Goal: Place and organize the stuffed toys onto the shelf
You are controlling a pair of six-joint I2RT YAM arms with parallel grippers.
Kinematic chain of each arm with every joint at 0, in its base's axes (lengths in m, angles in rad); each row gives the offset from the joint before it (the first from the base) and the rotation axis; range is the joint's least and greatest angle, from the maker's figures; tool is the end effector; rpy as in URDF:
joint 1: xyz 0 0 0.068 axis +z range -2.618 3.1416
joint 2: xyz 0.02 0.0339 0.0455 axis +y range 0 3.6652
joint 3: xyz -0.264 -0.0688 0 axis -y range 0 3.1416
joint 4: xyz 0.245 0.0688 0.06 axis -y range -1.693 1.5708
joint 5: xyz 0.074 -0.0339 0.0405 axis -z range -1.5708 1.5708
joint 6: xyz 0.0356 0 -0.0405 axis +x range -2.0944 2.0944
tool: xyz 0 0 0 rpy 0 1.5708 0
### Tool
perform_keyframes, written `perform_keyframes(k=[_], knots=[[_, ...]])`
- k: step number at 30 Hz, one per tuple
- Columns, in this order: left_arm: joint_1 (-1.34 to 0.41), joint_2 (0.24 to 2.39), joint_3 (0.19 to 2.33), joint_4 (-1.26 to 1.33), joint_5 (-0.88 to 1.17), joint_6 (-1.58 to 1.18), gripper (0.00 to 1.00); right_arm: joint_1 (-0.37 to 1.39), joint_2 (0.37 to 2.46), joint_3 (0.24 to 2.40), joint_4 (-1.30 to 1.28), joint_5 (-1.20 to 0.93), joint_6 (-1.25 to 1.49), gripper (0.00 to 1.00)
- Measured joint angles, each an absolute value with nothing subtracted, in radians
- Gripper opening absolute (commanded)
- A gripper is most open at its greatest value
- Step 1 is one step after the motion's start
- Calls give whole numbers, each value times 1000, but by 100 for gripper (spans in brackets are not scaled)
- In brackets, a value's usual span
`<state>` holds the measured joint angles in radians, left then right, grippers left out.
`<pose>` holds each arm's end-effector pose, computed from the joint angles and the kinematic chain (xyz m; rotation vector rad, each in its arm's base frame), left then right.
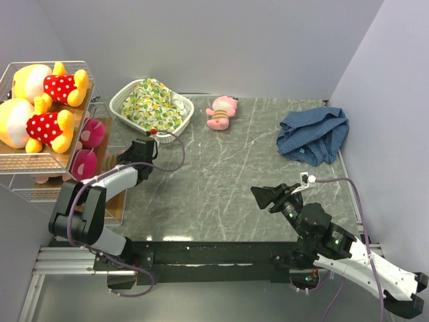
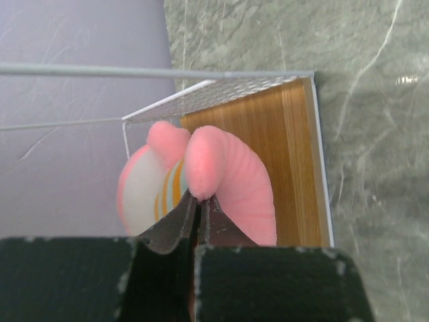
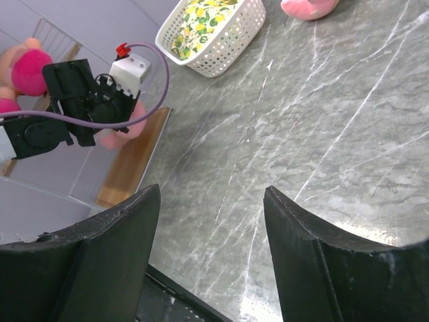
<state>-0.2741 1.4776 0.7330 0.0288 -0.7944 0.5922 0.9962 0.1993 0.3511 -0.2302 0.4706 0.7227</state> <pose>0.2869 -0.0543 0.1895 0.5427 2.1770 1.0718 0.0678 0.0750 0.2538 0.1401 1.7177 0.9150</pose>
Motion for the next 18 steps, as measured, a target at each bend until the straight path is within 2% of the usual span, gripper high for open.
perform_keyframes(k=[4, 5, 7, 8, 10, 11, 12, 14, 18], knots=[[-261, 1526, 733, 53, -776, 588, 1, 996, 210, 352, -239, 471, 715, 71], [-261, 1541, 735, 51, -772, 587, 5, 996, 212, 352, -242, 472, 714, 72], [-261, 1566, 746, 23, -756, 578, 16, 996, 212, 352, -256, 479, 711, 72], [-260, 1573, 757, -2, -747, 570, 28, 996, 210, 352, -259, 482, 709, 72], [-260, 1576, 786, -51, -730, 552, 41, 996, 204, 352, -266, 486, 707, 72], [-260, 1574, 806, -75, -724, 539, 53, 996, 198, 352, -268, 488, 705, 72], [-260, 1571, 829, -96, -715, 525, 59, 996, 194, 352, -268, 490, 704, 72], [-260, 1554, 866, -134, -695, 492, 67, 996, 191, 352, -268, 492, 702, 72], [-271, 1476, 894, -193, -641, 443, 72, 996, 204, 352, -263, 493, 701, 71]])
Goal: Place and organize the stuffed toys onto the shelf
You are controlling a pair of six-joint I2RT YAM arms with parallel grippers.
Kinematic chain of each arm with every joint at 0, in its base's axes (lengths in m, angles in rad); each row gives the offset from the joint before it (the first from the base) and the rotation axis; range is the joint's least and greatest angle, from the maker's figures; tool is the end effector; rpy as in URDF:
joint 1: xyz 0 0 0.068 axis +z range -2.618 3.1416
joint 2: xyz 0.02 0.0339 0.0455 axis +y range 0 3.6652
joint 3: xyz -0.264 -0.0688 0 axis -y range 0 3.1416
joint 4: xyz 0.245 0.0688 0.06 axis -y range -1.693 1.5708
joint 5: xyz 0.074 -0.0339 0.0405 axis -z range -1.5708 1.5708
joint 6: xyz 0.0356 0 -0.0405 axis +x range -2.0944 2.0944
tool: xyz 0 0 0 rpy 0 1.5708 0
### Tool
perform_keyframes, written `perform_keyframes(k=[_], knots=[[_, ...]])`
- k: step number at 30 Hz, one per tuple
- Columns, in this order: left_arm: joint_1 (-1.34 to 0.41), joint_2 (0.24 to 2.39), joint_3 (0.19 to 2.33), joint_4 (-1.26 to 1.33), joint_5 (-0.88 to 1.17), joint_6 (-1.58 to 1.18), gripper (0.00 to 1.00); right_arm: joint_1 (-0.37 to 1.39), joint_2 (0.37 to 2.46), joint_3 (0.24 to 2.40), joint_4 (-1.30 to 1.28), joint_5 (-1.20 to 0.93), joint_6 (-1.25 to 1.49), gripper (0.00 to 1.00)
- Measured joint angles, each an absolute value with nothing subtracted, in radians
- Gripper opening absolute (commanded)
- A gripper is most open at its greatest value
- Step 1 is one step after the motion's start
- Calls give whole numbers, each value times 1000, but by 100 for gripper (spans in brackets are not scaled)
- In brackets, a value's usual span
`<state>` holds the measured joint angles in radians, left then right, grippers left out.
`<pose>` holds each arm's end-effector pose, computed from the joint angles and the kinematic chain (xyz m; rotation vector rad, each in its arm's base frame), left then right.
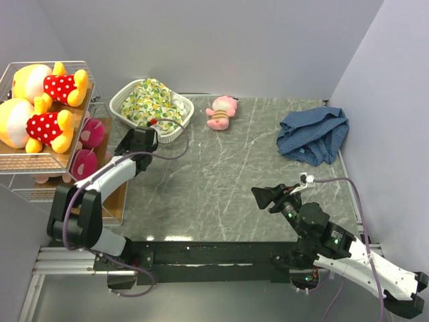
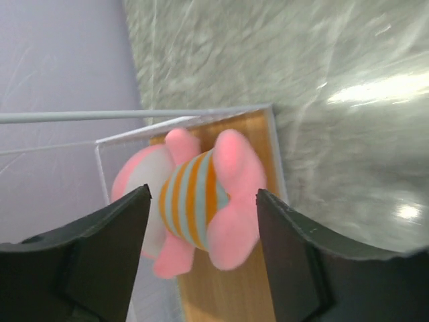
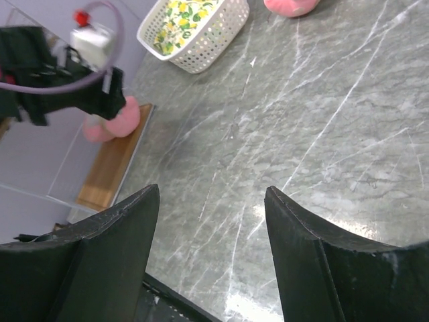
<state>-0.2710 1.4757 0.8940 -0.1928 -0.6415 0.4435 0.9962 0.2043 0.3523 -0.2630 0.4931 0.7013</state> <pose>0.3004 -0.0614 0.2201 0.4978 2.2427 0.8355 0.0683 0.0745 0.2504 0.1277 1.7419 0.8563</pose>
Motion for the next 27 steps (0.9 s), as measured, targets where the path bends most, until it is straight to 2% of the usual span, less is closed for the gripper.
perform_keyframes(k=[6, 8, 11, 18, 27], knots=[[-300, 1353, 927, -255, -441, 323, 79, 996, 336, 399, -254, 518, 686, 72], [-304, 1325, 959, -276, -349, 261, 90, 996, 402, 435, -239, 540, 672, 73], [-305, 1295, 1008, -279, -201, 173, 96, 989, 504, 495, -193, 562, 645, 74], [-305, 1219, 1031, -268, 109, -40, 96, 861, 845, 710, -79, 500, 604, 76], [-305, 1149, 1010, -164, 300, -325, 96, 636, 1310, 955, 49, 337, 613, 81]])
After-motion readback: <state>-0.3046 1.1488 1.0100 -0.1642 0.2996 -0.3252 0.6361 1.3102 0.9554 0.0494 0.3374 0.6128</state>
